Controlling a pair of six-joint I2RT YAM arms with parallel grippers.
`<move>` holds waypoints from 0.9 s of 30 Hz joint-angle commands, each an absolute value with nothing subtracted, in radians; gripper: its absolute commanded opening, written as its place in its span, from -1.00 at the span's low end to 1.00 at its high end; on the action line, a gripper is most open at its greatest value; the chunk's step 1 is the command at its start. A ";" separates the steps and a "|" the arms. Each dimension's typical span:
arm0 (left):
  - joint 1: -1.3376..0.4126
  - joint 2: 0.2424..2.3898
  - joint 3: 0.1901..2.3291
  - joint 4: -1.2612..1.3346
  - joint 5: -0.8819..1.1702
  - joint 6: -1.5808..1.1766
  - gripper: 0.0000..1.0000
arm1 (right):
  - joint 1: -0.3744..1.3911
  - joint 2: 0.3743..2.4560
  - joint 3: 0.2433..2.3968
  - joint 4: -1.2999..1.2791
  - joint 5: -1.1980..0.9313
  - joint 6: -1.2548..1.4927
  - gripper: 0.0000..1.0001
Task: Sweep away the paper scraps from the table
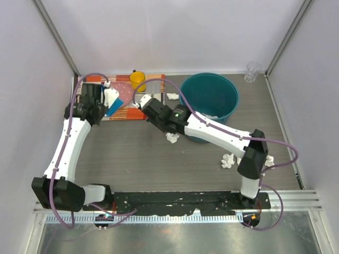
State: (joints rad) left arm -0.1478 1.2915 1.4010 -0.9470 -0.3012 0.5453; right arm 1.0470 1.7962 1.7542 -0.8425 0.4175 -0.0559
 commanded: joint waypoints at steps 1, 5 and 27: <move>-0.068 1.209 1.218 -0.962 -0.123 0.551 -1.00 | 1.045 1.884 1.859 -0.903 0.644 -0.205 -0.99; -0.035 1.193 1.092 -0.997 -0.060 0.586 -1.00 | 1.031 1.939 1.850 -0.878 0.640 -0.258 -0.99; -0.325 1.305 0.827 -0.957 0.028 0.617 -1.00 | 1.022 1.712 1.692 -0.767 0.115 -0.026 -0.98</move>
